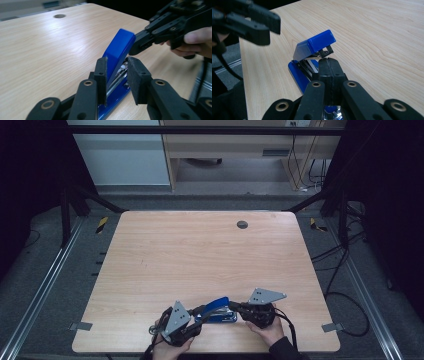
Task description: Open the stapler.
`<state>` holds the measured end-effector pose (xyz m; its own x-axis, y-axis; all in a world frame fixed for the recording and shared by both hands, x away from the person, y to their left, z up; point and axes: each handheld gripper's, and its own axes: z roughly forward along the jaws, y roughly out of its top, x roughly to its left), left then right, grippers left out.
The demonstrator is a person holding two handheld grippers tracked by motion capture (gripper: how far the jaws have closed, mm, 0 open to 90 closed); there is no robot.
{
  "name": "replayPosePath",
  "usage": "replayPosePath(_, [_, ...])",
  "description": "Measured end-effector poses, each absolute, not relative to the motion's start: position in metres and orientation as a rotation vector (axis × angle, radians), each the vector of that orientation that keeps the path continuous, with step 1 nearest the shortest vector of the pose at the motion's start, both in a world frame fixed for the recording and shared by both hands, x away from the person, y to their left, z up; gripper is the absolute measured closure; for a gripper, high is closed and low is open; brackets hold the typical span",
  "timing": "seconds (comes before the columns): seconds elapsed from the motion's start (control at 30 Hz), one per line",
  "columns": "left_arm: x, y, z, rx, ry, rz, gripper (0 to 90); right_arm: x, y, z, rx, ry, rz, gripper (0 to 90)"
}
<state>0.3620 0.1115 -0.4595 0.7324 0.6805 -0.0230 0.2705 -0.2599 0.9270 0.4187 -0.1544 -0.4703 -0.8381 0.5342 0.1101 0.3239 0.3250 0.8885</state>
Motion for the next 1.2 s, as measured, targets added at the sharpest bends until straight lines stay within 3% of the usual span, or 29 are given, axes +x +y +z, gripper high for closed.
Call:
replayPosePath(0.5, [0.331, 0.056, -0.504, 1.703, 0.956, 0.654, 83.2, 0.419, -0.155, -0.470, 0.783, 2.386, 1.526, 90.0])
replayPosePath(0.7, [0.334, 0.040, -0.517, 1.730, 0.996, 0.642, 89.8, 0.419, -0.155, -0.470, 0.783, 2.386, 1.525, 90.0])
replayPosePath(1.2, [0.341, 0.021, -0.527, 1.696, 0.990, 0.666, 90.0, 0.419, -0.155, -0.470, 0.784, 2.386, 1.527, 90.0])
